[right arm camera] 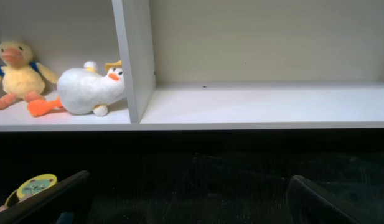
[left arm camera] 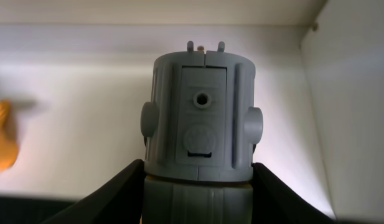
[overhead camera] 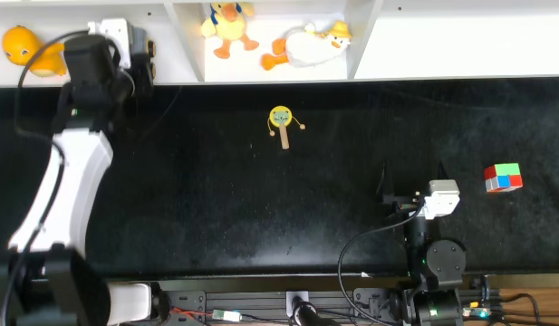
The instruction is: Store Toys
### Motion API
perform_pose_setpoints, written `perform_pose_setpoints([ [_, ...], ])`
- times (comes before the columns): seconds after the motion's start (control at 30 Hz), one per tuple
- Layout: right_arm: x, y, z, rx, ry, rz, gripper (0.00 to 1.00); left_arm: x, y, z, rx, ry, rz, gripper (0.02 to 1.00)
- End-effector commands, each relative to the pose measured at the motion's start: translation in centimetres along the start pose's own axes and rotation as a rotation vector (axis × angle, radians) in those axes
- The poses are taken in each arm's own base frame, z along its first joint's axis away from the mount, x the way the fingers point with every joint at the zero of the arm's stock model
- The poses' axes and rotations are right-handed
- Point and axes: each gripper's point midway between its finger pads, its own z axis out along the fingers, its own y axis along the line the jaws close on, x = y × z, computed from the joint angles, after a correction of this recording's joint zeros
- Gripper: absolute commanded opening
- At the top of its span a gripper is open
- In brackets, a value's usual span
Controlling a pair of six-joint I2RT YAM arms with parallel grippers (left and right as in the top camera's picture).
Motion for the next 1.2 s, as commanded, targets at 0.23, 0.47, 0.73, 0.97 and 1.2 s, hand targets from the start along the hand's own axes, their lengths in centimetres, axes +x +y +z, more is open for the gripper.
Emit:
perform_pose_setpoints([
  [0.23, 0.3, -0.2, 0.0, 0.009, -0.002, 0.004, 0.996, -0.3, -0.9, 3.3, 0.032, 0.031, -0.043, 0.264],
  [0.47, 0.3, -0.2, 0.0, 0.009, -0.002, 0.004, 0.993, 0.3, -1.1, 3.8, 0.042, 0.050, -0.043, 0.424],
  [0.73, 0.3, -0.2, 0.0, 0.009, -0.002, 0.004, 0.996, 0.6, -1.1, 3.5, 0.042, 0.066, -0.037, 0.998],
  [0.97, 0.3, -0.2, 0.0, 0.009, -0.002, 0.004, 0.996, 1.3, -1.0, -0.7, 0.040, 0.109, 0.052, 0.998],
  [1.2, 0.3, -0.2, 0.0, 0.009, -0.002, 0.004, 0.996, 4.5, -0.2, -8.0, -0.003, 0.040, 0.056, 0.998],
])
